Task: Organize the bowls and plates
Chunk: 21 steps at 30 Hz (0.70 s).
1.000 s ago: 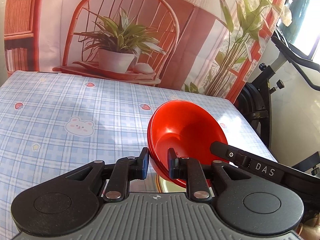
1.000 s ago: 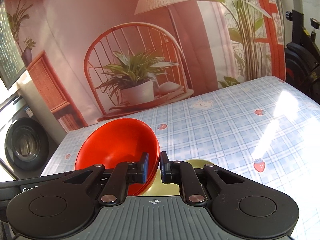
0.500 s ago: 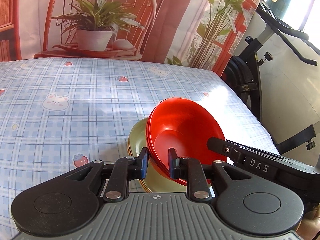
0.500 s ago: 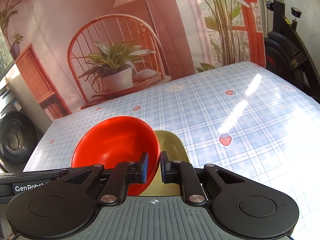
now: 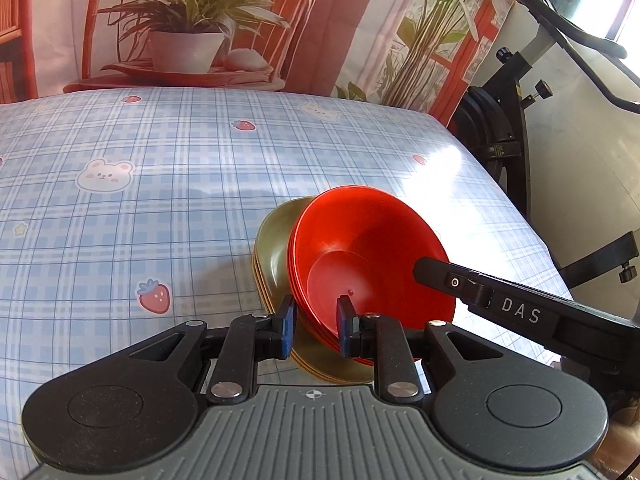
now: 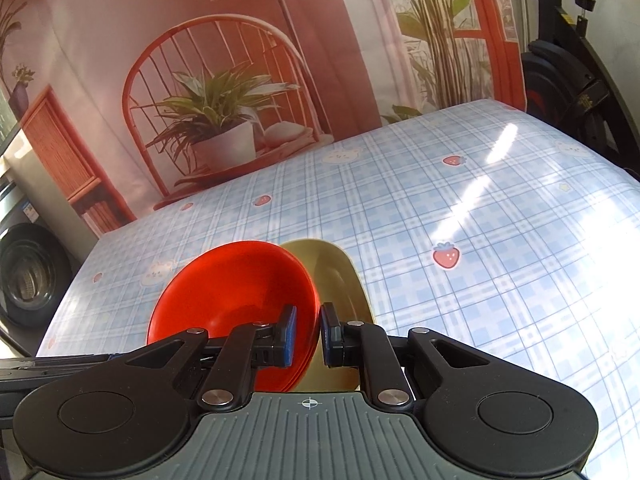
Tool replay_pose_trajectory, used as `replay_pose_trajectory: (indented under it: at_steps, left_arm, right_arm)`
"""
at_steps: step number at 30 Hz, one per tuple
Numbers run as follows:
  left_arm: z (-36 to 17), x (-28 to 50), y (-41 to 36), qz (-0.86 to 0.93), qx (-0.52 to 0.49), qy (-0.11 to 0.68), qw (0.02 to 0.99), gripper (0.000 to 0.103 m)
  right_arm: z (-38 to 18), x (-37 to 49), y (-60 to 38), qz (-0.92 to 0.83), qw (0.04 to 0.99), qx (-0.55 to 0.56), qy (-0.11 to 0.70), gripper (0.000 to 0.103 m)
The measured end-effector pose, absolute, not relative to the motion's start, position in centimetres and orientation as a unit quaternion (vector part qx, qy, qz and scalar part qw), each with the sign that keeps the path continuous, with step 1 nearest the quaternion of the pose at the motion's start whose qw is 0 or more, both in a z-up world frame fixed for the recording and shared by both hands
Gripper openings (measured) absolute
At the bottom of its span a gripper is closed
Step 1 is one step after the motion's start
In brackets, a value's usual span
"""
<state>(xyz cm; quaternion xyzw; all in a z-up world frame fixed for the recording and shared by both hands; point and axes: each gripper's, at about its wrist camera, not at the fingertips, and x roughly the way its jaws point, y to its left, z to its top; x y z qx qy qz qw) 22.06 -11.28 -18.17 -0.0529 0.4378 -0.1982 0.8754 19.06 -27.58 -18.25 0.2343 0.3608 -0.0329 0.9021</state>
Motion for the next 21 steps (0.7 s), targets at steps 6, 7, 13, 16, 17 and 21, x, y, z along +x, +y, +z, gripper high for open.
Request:
replay_pose_trajectory:
  at_steps: [6,7,13,16,17,21]
  left_arm:
    - [-18.7,22.0,-11.2,-0.199,-0.055,0.445,0.871,0.023]
    - [-18.7,22.0,-11.3,-0.199,-0.054,0.445,0.871,0.023]
    - [-18.5,21.8,-11.5,-0.193,-0.033,0.444,0.875,0.028]
    - [-18.1,21.6,-11.3,-0.194,-0.033,0.438,0.877,0.032]
    - [-18.0,21.6,-11.3,-0.194,-0.03,0.435,0.879,0.032]
    - [-17.3,21.2,-11.4,-0.194,-0.022,0.422,0.885,0.035]
  right_arm:
    - [-18.5,19.1,-27.4,-0.035,0.899,0.23,0.371,0.013]
    - [-18.5,19.1,-27.3,-0.035,0.899,0.23,0.371,0.013]
    - [-18.3,19.2,-27.1,-0.033,0.899,0.227,0.372,0.015]
    - [-18.2,19.3,-27.0,-0.036,0.9,0.224,0.372,0.018]
    - [-18.1,19.3,-27.0,-0.037,0.9,0.223,0.372,0.018]
    - [-17.7,19.2,-26.8,-0.041,0.903,0.216,0.37,0.019]
